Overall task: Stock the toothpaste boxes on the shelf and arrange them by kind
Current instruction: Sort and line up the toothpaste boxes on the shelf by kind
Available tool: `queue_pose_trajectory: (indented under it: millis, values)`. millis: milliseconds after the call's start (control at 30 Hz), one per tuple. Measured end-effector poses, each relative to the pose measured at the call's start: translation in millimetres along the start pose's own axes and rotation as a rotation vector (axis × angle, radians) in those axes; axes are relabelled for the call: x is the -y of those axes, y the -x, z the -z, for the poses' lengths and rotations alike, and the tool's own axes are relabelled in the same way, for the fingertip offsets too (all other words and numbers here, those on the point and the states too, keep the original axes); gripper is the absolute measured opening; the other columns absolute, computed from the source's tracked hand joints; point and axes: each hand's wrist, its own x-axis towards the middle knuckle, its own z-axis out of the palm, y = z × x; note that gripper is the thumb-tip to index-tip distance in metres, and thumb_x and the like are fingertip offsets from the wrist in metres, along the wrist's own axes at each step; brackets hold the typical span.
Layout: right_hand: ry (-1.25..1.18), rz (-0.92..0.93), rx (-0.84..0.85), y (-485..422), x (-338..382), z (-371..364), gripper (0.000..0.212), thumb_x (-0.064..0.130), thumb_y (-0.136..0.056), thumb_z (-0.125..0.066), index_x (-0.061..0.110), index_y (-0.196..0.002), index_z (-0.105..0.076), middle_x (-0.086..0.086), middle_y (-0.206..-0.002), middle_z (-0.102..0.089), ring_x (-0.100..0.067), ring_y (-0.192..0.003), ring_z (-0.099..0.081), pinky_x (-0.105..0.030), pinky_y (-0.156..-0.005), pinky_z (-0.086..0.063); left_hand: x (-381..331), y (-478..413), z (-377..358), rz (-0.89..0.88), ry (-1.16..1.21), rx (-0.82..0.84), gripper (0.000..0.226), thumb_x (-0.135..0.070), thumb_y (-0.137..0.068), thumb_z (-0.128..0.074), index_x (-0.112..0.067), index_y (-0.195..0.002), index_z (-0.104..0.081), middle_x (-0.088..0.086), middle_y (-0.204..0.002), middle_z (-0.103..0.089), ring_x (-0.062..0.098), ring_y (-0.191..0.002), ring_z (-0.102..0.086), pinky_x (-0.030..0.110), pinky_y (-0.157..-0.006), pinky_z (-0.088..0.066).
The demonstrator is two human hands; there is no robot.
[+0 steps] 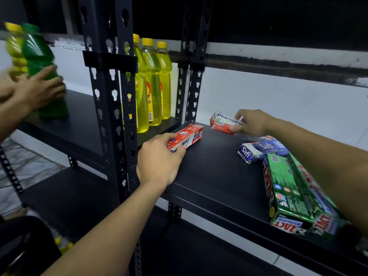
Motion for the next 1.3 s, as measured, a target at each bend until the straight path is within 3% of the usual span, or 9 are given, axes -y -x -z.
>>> queue_pose_trajectory:
  millis: [200, 333, 433, 567, 667, 800, 1033, 1133, 1300]
  values:
    - [0.068, -0.013, 0.05, 3, 6, -10, 0.055, 0.052, -0.094, -0.053, 0.014, -0.134, -0.051, -0.01, -0.133, -0.058, -0.029, -0.118, -0.054, -0.035, -0.096, -0.041, 0, -1, 2, 0.002, 0.003, 0.055, 0.04, -0.051, -0.08, -0.072, -0.039, -0.118, -0.069, -0.016, -0.108, -0.071, 0.002, -0.079, -0.057, 0.016, -0.057, -0.039]
    - [-0.097, -0.026, 0.007, 16, -10, 1, 0.035, 0.039, -0.091, -0.066, 0.021, -0.12, -0.063, -0.003, -0.128, -0.063, -0.021, -0.117, -0.056, -0.028, -0.096, -0.039, 0, -1, 2, 0.022, 0.024, 0.068, 0.038, -0.055, -0.074, -0.071, -0.042, -0.11, -0.071, -0.018, -0.095, -0.071, 0.004, -0.076, -0.06, 0.022, -0.061, -0.047]
    - [-0.137, -0.116, 0.065, 25, -29, 9, 0.041, 0.037, -0.084, -0.074, 0.025, -0.122, -0.063, -0.002, -0.126, -0.062, -0.023, -0.116, -0.057, -0.031, -0.097, -0.04, 1, 0, 2, 0.04, 0.04, 0.082, 0.036, -0.058, -0.071, -0.071, -0.045, -0.104, -0.071, -0.02, -0.084, -0.067, 0.005, -0.077, -0.061, 0.024, -0.066, -0.051]
    - [-0.176, -0.174, 0.091, 28, -38, 6, 0.041, 0.034, -0.084, -0.074, 0.027, -0.122, -0.062, -0.007, -0.112, -0.07, -0.025, -0.094, -0.069, -0.027, -0.073, -0.045, 0, 0, 4, 0.043, 0.052, 0.099, 0.034, -0.058, -0.07, -0.072, -0.046, -0.102, -0.073, -0.023, -0.072, -0.059, 0.004, -0.076, -0.061, 0.024, -0.063, -0.049]
    - [-0.145, -0.165, 0.107, 23, -33, 1, 0.034, 0.033, -0.092, -0.062, 0.029, -0.126, -0.06, 0.002, -0.09, -0.066, -0.017, -0.069, -0.063, -0.025, -0.062, -0.041, -1, 0, 5, 0.045, 0.061, 0.107, 0.034, -0.057, -0.07, -0.073, -0.046, -0.102, -0.073, -0.023, -0.07, -0.059, 0.004, -0.075, -0.06, 0.024, -0.063, -0.049]
    - [-0.036, -0.137, 0.129, 18, -23, -5, 0.039, 0.042, -0.098, -0.051, 0.031, -0.134, -0.057, -0.005, -0.127, -0.061, -0.025, -0.106, -0.062, -0.029, -0.089, -0.04, 0, 0, 4, 0.044, 0.06, 0.102, 0.034, -0.057, -0.07, -0.072, -0.047, -0.102, -0.073, -0.025, -0.069, -0.057, 0.0, -0.072, -0.058, 0.021, -0.059, -0.046]
    - [-0.051, -0.125, 0.063, 8, 11, -10, 0.058, 0.056, -0.093, -0.054, 0.018, -0.136, -0.054, -0.01, -0.124, -0.065, -0.025, -0.109, -0.06, -0.029, -0.089, -0.04, -1, 0, 5, 0.051, 0.064, 0.1, 0.037, -0.058, -0.069, -0.071, -0.046, -0.104, -0.072, -0.022, -0.073, -0.06, 0.004, -0.076, -0.06, 0.022, -0.063, -0.046]
    - [-0.125, -0.124, 0.057, 6, 9, -11, 0.062, 0.047, -0.085, -0.071, 0.018, -0.137, -0.053, -0.009, -0.135, -0.058, -0.028, -0.121, -0.055, -0.031, -0.098, -0.04, -2, -1, 5, 0.047, 0.063, 0.105, 0.036, -0.058, -0.07, -0.071, -0.046, -0.105, -0.072, -0.022, -0.074, -0.06, 0.004, -0.076, -0.06, 0.022, -0.063, -0.047]
    - [-0.244, -0.146, 0.042, 11, -3, -14, 0.061, 0.028, -0.077, -0.083, 0.012, -0.131, -0.058, -0.009, -0.127, -0.064, -0.028, -0.111, -0.063, -0.027, -0.089, -0.045, -2, 0, 5, 0.045, 0.069, 0.104, 0.036, -0.057, -0.07, -0.071, -0.046, -0.105, -0.072, -0.022, -0.076, -0.061, 0.004, -0.077, -0.061, 0.023, -0.065, -0.05]
